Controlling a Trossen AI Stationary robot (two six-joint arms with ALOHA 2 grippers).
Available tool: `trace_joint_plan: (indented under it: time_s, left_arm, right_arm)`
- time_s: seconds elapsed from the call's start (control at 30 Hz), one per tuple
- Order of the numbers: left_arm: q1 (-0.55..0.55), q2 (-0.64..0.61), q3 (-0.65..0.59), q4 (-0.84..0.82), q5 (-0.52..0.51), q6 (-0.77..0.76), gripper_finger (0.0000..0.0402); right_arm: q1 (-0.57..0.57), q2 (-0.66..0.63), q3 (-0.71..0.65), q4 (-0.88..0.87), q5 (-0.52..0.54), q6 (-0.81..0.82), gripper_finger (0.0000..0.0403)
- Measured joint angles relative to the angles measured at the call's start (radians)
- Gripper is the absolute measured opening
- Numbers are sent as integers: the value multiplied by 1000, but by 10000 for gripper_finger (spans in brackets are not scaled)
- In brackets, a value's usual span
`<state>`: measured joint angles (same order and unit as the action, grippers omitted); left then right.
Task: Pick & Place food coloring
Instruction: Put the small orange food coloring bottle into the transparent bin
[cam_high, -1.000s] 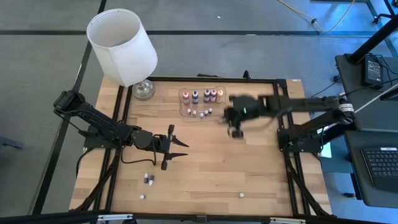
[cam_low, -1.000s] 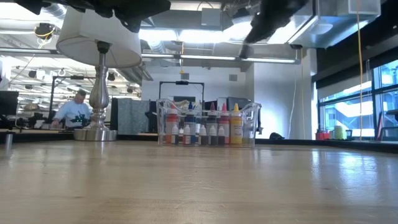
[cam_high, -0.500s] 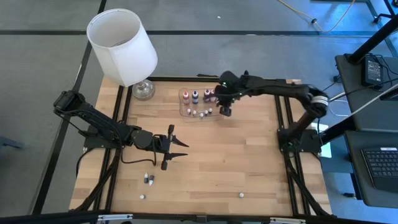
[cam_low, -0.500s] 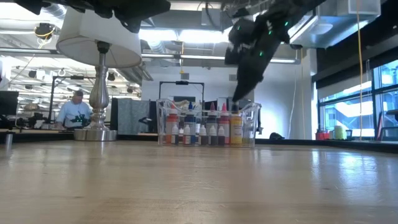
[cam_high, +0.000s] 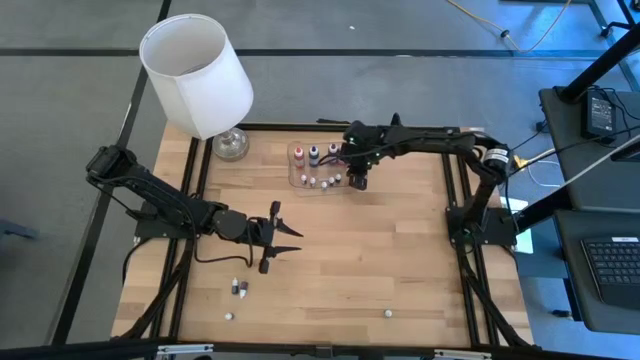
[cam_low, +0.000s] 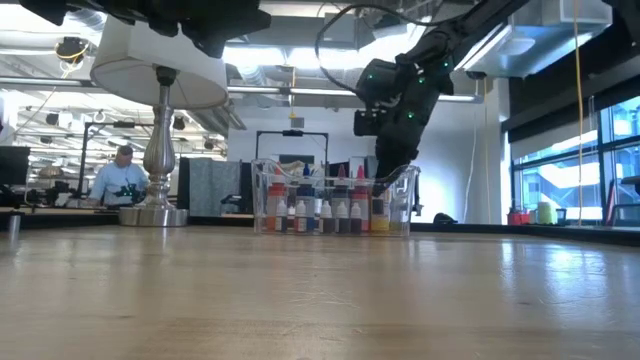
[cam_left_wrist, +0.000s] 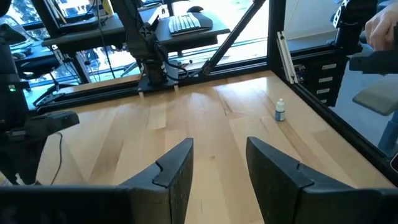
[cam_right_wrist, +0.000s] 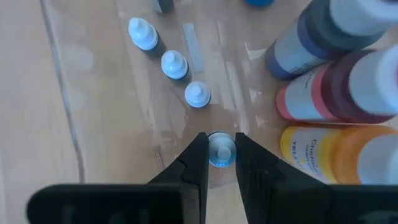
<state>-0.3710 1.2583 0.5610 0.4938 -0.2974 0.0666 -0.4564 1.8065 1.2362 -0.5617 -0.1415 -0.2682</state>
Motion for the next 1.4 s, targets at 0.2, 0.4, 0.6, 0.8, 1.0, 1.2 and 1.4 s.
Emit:
trace_joint_plan:
  time_s: [0.2,0.4,0.6,0.8,1.0,1.2,1.4]
  left_arm:
    - [0,0,0,-2,0,0,144]
    - [0,0,0,-6,0,0,146]
    - [0,0,0,-5,0,0,144]
    - [0,0,0,-5,0,0,144]
    - [0,0,0,-5,0,0,146]
    - [0,0,0,-5,0,0,144]
    - [0,0,0,-5,0,0,145]
  right_arm:
    - [0,8,0,10,9,-6,66]
    - [0,8,0,10,9,-4,68]
    - [0,8,0,10,9,1,85]
    - [0,7,15,29,11,5,76]
    - [2,4,57,33,10,1,66]
    - [3,4,58,42,20,6,78]
    - [3,4,58,76,20,25,70]
